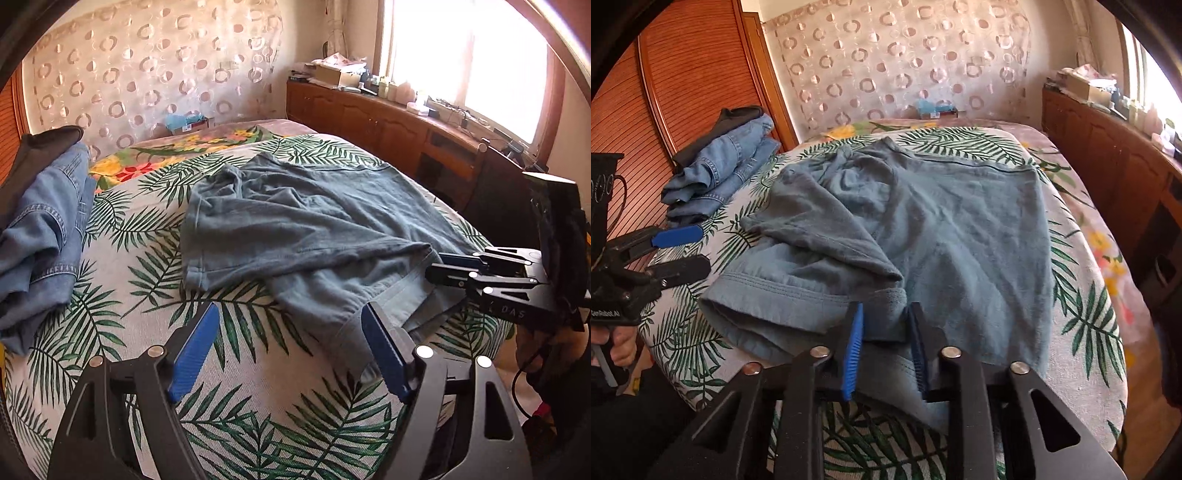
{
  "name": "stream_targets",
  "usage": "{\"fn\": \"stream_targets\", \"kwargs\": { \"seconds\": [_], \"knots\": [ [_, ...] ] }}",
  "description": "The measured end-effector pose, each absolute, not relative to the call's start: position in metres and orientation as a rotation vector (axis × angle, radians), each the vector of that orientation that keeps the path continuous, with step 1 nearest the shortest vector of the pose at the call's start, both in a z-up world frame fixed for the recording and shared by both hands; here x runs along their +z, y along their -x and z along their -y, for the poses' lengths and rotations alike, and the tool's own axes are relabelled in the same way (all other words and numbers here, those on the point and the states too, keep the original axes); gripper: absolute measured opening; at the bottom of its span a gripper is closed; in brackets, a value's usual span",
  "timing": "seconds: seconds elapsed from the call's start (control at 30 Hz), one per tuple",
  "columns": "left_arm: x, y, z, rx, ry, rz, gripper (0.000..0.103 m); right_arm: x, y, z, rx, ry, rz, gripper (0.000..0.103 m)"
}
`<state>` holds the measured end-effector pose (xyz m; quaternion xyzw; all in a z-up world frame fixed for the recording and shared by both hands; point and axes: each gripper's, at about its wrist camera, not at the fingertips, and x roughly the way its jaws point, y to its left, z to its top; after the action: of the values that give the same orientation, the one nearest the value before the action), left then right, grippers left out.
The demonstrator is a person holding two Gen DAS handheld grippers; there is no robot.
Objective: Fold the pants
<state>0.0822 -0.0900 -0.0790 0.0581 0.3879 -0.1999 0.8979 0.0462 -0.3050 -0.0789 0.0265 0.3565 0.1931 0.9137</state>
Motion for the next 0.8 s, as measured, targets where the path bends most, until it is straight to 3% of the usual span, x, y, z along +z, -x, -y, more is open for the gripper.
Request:
{"fn": "stream_targets", "kwargs": {
  "seconds": [0.03,0.1,0.4,0.8],
  "knots": [
    [-0.08,-0.081,0.09,-0.411,-0.122,-0.804,0.08,-0.077,-0.046,0.304,0.405,-0.045,-0.729,0.008],
    [-0.08,-0.081,0.09,-0.413,-0.122,-0.804,0.08,-0.071,-0.045,0.307,0.407,-0.045,-0.708,0.006],
    [-0.077,-0.078,0.091,-0.421,-0.119,-0.789,0.08,-0.04,-0.015,0.343,0.409,-0.056,-0.653,0.005],
    [-0.079,-0.077,0.096,-0.419,-0.12,-0.796,0.08,-0.053,0.013,0.382,0.321,-0.06,-0.718,0.005]
  ]
}}
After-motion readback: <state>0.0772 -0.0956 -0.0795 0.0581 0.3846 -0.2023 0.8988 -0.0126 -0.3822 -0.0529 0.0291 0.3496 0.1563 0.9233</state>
